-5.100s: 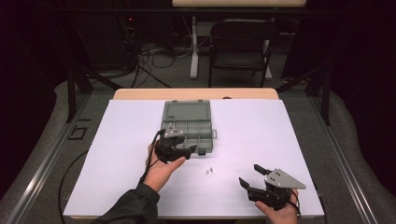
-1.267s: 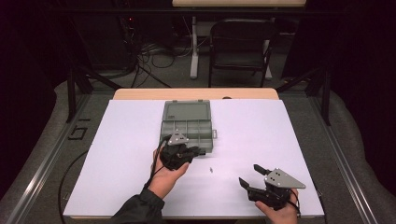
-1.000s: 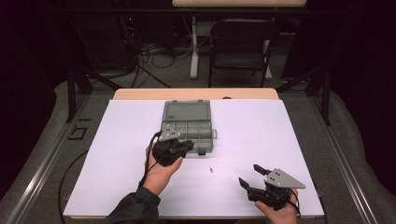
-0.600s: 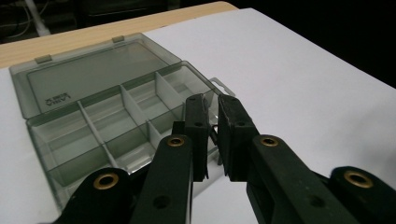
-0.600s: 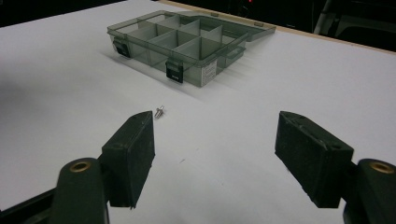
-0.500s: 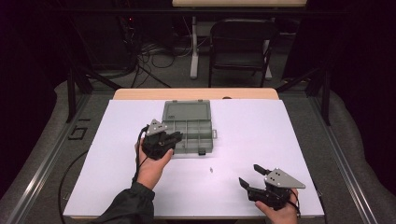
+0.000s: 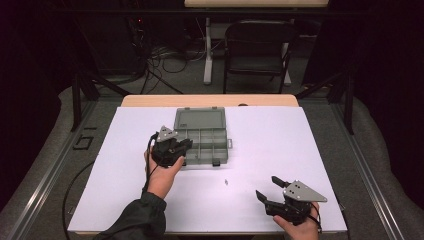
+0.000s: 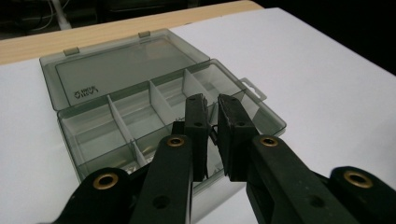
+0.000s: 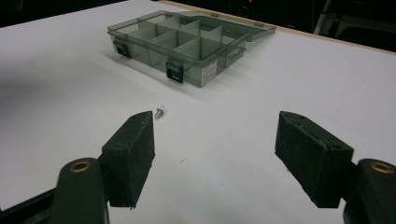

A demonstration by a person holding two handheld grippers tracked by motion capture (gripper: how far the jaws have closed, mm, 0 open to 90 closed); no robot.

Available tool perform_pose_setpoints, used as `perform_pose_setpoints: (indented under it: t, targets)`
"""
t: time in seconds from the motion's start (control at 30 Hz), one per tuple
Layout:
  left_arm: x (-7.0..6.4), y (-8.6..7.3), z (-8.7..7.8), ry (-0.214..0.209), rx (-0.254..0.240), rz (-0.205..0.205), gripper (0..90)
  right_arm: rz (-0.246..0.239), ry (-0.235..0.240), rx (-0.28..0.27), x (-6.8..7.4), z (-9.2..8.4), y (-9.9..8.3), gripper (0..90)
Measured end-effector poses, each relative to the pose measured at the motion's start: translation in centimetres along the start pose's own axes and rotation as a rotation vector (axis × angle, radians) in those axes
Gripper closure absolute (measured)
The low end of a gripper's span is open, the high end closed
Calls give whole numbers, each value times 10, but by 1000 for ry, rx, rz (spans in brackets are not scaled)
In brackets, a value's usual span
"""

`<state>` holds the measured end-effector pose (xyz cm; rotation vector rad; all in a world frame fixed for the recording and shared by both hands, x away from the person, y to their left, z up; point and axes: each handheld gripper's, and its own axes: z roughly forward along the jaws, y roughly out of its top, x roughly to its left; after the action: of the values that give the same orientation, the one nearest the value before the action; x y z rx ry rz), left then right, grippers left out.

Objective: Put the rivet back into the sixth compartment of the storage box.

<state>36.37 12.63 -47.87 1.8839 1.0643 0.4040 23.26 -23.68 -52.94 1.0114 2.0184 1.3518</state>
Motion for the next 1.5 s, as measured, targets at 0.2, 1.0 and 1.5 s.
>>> perform_pose_setpoints:
  t: [0.2,1.0,1.5]
  targets:
    - [7,-6,12,8,29,-19,827,-2,1,-2,0,0,0,283]
    - [13,-19,49,17,130,-72,827,-5,-1,2,0,-1,0,283]
    - [15,-18,46,12,115,-86,652,-2,0,-4,0,0,0,283]
